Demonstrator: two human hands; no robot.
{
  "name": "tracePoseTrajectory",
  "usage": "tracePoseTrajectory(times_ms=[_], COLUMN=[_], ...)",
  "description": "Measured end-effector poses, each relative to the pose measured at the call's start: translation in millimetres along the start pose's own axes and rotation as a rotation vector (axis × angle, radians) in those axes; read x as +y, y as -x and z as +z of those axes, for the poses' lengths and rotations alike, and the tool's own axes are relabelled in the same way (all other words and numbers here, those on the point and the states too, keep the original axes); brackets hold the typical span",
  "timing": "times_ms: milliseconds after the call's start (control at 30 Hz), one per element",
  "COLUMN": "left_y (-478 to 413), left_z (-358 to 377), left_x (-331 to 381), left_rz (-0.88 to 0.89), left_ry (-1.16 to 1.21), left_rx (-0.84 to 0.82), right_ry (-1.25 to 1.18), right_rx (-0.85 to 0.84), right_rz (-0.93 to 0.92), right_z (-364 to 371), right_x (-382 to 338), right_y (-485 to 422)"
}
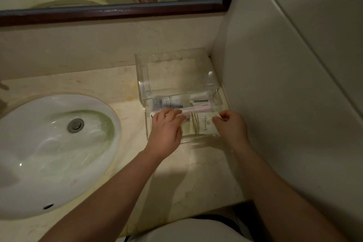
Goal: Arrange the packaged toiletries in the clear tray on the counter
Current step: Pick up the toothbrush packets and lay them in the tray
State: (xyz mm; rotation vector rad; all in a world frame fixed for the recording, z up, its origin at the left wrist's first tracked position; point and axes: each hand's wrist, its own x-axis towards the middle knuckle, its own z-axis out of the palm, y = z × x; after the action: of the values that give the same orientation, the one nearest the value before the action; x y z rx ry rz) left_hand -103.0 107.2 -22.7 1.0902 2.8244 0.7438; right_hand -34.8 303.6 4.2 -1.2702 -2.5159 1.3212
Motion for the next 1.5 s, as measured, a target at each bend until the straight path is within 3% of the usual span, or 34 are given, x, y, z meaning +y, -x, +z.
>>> tracePoseTrajectory(times_ms=[167, 300, 367, 467, 533, 667, 800, 933, 1067, 1267, 1500], left_y=[7.2, 10.0, 14.1, 21.2, 21.7, 13.0, 12.6, 9.6, 3.2, 10.3, 11.8], left_z=[6.1, 16.6, 22.9, 26.9, 25.4, 16.2, 15.2, 17.2, 14.9, 22.1, 22.1], left_x=[16.5, 25.2, 27.8, 32.6, 35.5, 30.3, 10.5, -1.4, 1.5, 24.0, 20.7], left_rz=[0.151, 0.187, 0.195, 0.184, 0.179, 0.008, -0.118, -0.088, -0.102, 0.155, 0.184], left_ry=[0.045, -0.024, -0.009, 0.039, 0.064, 0.012, -0.194, -0.237, -0.239, -0.155, -0.172], left_rx=[0.010, -0.140, -0.183, -0.194, -0.143, -0.034, -0.141, -0.266, -0.273, -0.270, -0.341], right_ry=[0.254, 0.331, 0.430, 0.532, 0.503, 0.550, 0.611, 0.685, 0.660, 0.676, 0.704], right_rx=[0.072, 0.088, 0.181, 0.321, 0.311, 0.212, 0.069, -0.036, -0.056, -0.041, -0.039], right_rz=[-0.150, -0.242, -0.339, -0.515, -0.586, -0.569, -0.489, -0.504, -0.496, -0.501, -0.463], right_z=[3.8, 13.9, 18.6, 24.0, 30.2, 42.4, 44.6, 38.4, 33.2, 36.2, 32.6], right_x=[1.3, 3.3, 4.8, 9.3, 17.1, 37.0, 38.5, 38.7, 37.2, 30.0, 26.8], right_y=[-3.8, -6.3, -1.7, 8.0, 15.3, 30.4, 35.4, 40.0, 43.5, 37.6, 39.9])
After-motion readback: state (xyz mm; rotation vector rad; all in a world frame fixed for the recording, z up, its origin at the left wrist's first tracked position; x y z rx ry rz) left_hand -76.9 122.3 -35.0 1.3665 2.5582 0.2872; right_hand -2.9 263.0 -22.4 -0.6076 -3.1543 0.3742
